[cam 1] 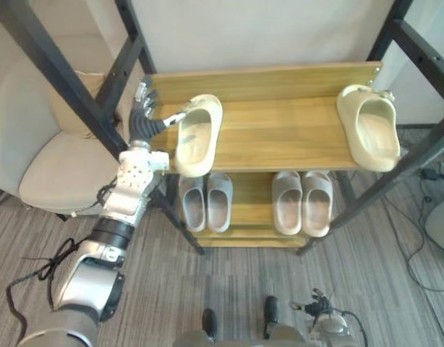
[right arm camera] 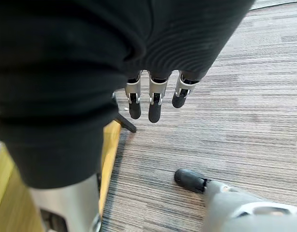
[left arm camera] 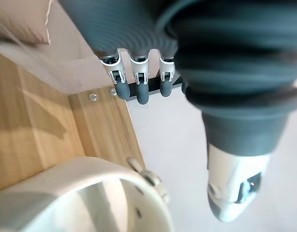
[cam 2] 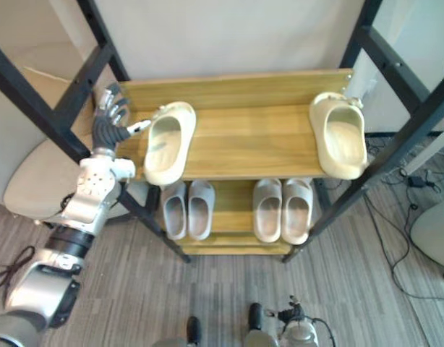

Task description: Organize the slippers on the shoe rack

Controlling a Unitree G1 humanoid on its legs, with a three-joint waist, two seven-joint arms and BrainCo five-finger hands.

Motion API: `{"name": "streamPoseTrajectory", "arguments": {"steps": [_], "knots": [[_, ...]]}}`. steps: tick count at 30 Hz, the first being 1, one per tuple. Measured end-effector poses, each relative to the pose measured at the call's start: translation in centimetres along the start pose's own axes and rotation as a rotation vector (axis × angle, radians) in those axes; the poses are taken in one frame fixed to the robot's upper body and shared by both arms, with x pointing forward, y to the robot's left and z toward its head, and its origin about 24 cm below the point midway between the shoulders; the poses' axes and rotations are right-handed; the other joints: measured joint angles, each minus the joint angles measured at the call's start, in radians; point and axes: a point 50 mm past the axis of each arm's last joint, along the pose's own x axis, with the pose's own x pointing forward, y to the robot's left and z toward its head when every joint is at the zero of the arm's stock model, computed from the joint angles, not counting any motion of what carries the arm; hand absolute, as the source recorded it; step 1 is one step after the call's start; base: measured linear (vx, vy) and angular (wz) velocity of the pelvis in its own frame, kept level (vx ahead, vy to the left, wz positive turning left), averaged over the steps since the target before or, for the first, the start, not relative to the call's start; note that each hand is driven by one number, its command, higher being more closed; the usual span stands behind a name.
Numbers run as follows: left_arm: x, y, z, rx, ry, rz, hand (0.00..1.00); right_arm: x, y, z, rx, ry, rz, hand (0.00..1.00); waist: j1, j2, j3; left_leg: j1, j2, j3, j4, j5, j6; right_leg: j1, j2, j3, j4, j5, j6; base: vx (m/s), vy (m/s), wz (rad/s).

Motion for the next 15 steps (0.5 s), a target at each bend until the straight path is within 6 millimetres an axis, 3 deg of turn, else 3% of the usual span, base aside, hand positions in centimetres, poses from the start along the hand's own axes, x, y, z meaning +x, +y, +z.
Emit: {"name": "streamPoseTrajectory", "arguments": {"steps": [15], "knots": [[2.0,0.3,-0.7,0.212,0.065,-0.069,0.00,0.0,0.9,0.4,0.042,-0.005,0.029,0.00,0.003,0.008,0.004,-0.032,0.004,-0.006,-0.026,0.027,-0.007,-0.046,0.009,0.009,0.000,0.006,-0.015,-0.01,-0.007,-0.01]]}}
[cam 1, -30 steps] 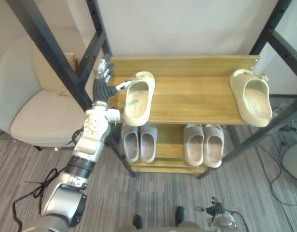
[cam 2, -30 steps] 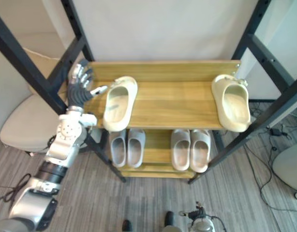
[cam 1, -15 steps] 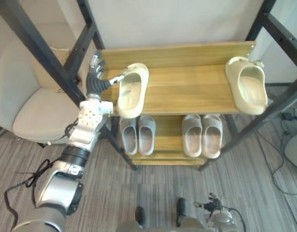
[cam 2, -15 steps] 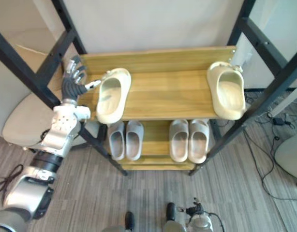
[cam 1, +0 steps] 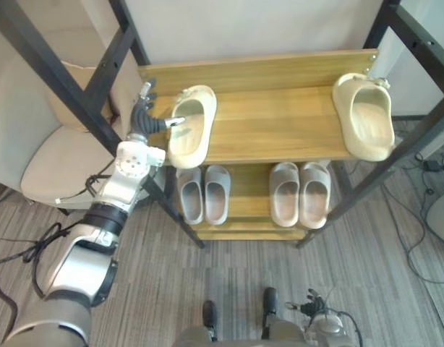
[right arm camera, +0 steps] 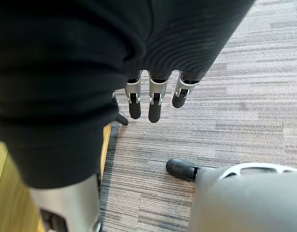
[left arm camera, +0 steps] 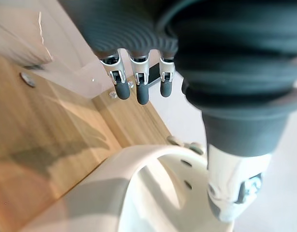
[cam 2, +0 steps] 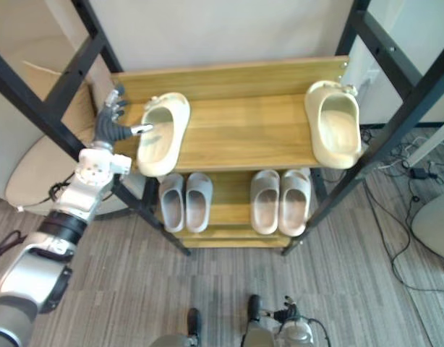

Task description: Organize the slippers on the shoe rack

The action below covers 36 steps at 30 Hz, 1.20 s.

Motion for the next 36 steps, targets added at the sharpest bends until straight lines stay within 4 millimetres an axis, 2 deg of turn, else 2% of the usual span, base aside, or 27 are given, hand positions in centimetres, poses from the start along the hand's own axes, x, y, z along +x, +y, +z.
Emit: {"name": "streamPoseTrajectory", "arguments": {"steps": [6,17,20,22,26,27,28,30,32,36], "knots": [[0.6,-0.2,0.1,0.064,0.017,-0.030,0.00,0.0,0.0,0.1,0.001,-0.004,0.002,0.00,-0.001,0.000,0.000,-0.002,-0.002,0.000,-0.022,0.022,-0.001,-0.011,0.000,0.000,0.000,0.000,0.000,0.00,0.001,0.02],[0.9,0.6,0.1,0.087,0.026,-0.010,0.00,0.1,0.1,0.4,0.004,-0.013,0.004,0.00,-0.006,0.003,0.002,-0.003,-0.003,-0.001,-0.050,0.030,-0.003,-0.027,0.000,0.002,0.000,0.000,0.000,0.02,-0.004,-0.01],[1.2,0.8,0.7,0.078,0.005,0.013,0.00,0.1,0.1,0.5,0.004,-0.017,0.003,0.00,-0.009,0.005,0.004,-0.008,-0.002,-0.018,-0.050,0.043,0.001,-0.030,-0.005,0.004,0.000,0.024,-0.012,0.04,-0.011,0.09],[1.4,1.1,1.8,0.043,-0.034,0.051,0.00,0.1,0.1,0.5,0.004,-0.019,0.004,0.00,-0.009,0.006,0.005,-0.015,0.000,-0.023,-0.047,0.048,0.000,-0.033,-0.004,0.000,0.000,0.024,-0.012,0.03,-0.007,0.08],[1.7,2.7,5.7,-0.085,-0.182,0.151,0.00,0.1,0.1,0.6,0.003,-0.019,0.002,0.00,-0.007,0.002,0.007,-0.024,0.000,-0.024,-0.044,0.053,0.001,-0.039,-0.004,-0.003,0.001,0.032,-0.014,0.04,-0.003,0.01],[1.8,3.2,7.3,-0.128,-0.247,0.170,0.00,0.1,0.1,0.7,0.004,-0.022,0.003,0.00,-0.013,-0.002,0.010,-0.023,-0.002,-0.023,-0.045,0.055,0.003,-0.039,-0.006,-0.002,0.002,0.043,-0.014,0.05,0.006,-0.06],[1.8,3.4,8.0,-0.146,-0.275,0.176,0.00,0.2,0.1,0.8,0.003,-0.024,0.003,0.00,-0.018,-0.002,0.011,-0.022,-0.002,-0.023,-0.045,0.055,0.004,-0.039,-0.007,-0.002,0.003,0.045,-0.016,0.07,0.009,-0.07],[1.4,3.6,10.5,-0.217,-0.386,0.193,0.00,0.2,0.1,1.0,0.004,-0.030,0.001,0.00,-0.033,-0.003,0.014,-0.020,-0.003,-0.023,-0.046,0.063,0.005,-0.038,-0.007,-0.002,0.006,0.050,-0.009,0.07,0.012,-0.05],[1.3,3.1,11.6,-0.268,-0.427,0.190,0.00,0.2,0.1,1.0,0.003,-0.030,-0.001,0.00,-0.038,-0.002,0.014,-0.015,-0.004,-0.023,-0.050,0.069,0.014,-0.035,-0.007,-0.003,0.007,0.054,-0.014,0.09,0.018,-0.02],[1.3,1.8,11.8,-0.333,-0.424,0.172,0.00,0.3,0.0,1.1,0.001,-0.032,-0.012,0.00,-0.044,0.000,0.024,0.012,-0.005,-0.024,-0.053,0.064,0.018,-0.007,-0.007,-0.004,0.007,0.051,-0.011,0.07,0.020,0.02]]}}
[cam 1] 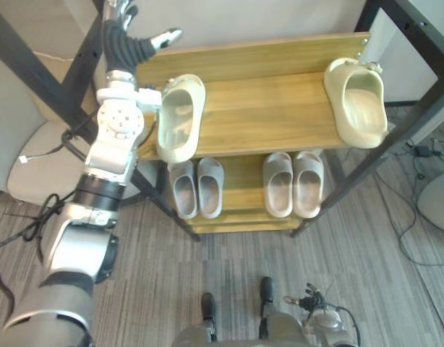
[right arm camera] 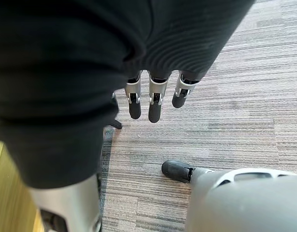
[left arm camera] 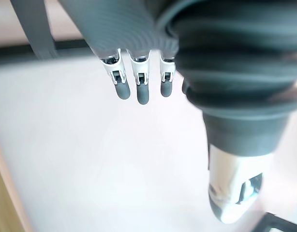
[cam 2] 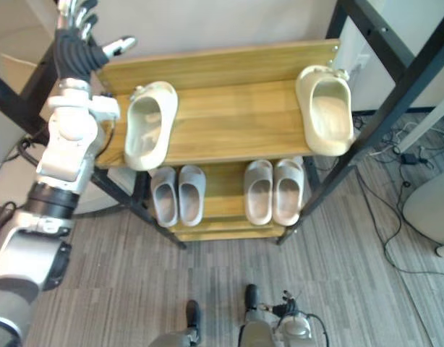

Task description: Organize the slippers on the shoe rack

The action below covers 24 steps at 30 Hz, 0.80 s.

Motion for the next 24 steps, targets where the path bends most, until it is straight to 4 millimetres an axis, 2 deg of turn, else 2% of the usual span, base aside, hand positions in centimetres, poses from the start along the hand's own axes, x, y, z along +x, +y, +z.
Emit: {"name": "streamPoseTrajectory", "arguments": {"steps": [10,15,18,24], "knots": [[0.0,-0.3,0.0,-0.012,0.003,0.009,0.00,0.0,0.0,0.0,0.000,0.001,-0.009,0.00,-0.002,0.000,0.000,-0.001,-0.013,-0.001,0.003,-0.007,0.011,0.003,-0.011,0.003,0.000,-0.002,0.004,0.02,0.012,0.01],[0.0,0.1,-0.9,0.014,0.041,0.020,0.00,0.0,-0.1,0.0,-0.001,0.002,-0.011,0.00,-0.002,0.001,0.001,-0.002,-0.014,-0.001,0.004,-0.010,0.012,0.001,-0.011,0.006,0.000,-0.005,0.008,0.00,0.000,0.00],[0.1,1.1,-1.7,0.096,0.069,0.016,0.00,0.0,-0.2,0.0,0.001,-0.002,-0.013,0.00,-0.001,0.004,0.003,-0.001,-0.015,0.003,0.005,-0.018,0.003,0.000,-0.010,0.005,-0.001,-0.015,0.016,0.02,0.008,-0.05],[-0.1,3.3,-3.8,0.236,0.168,0.008,0.00,0.1,-0.5,0.1,-0.001,-0.005,-0.018,0.00,-0.002,0.015,0.009,0.003,-0.012,0.002,0.004,-0.022,0.001,0.002,-0.002,0.000,-0.001,-0.022,0.008,0.05,0.001,-0.01]]}}
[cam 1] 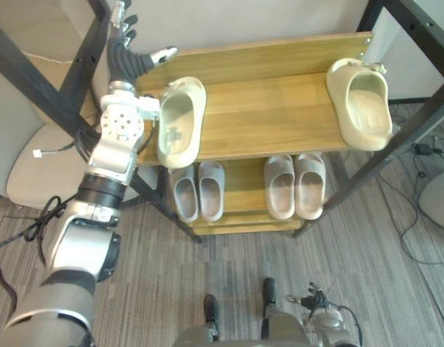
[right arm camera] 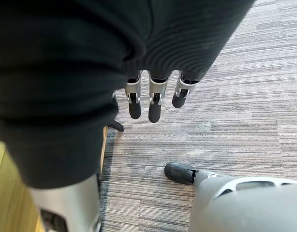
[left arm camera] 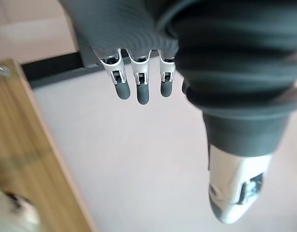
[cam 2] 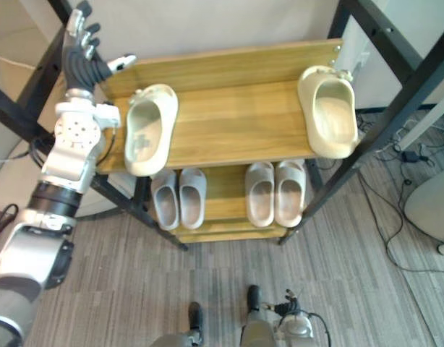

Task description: Organize the slippers on the shoe rack

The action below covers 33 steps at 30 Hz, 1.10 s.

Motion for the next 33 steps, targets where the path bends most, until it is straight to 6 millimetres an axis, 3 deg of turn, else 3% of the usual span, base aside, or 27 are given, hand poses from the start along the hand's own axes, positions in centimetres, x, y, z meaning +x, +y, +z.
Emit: {"name": "streamPoseTrajectory", "arguments": {"steps": [17,33], "knots": [[-0.7,0.9,-2.5,0.246,0.066,-0.081,0.00,0.1,-0.4,0.2,0.019,0.000,-0.014,0.00,0.003,0.017,0.010,0.001,0.012,0.001,0.013,-0.014,0.000,0.006,0.012,-0.006,0.001,-0.007,-0.009,0.04,0.000,0.00],[-1.8,0.5,-2.1,0.187,0.031,-0.101,0.00,0.2,-1.1,0.1,0.007,-0.001,-0.021,0.00,0.007,0.030,0.016,0.023,0.017,-0.011,0.013,-0.021,-0.002,0.034,0.016,-0.021,0.001,-0.015,-0.008,0.02,0.004,0.02]]}}
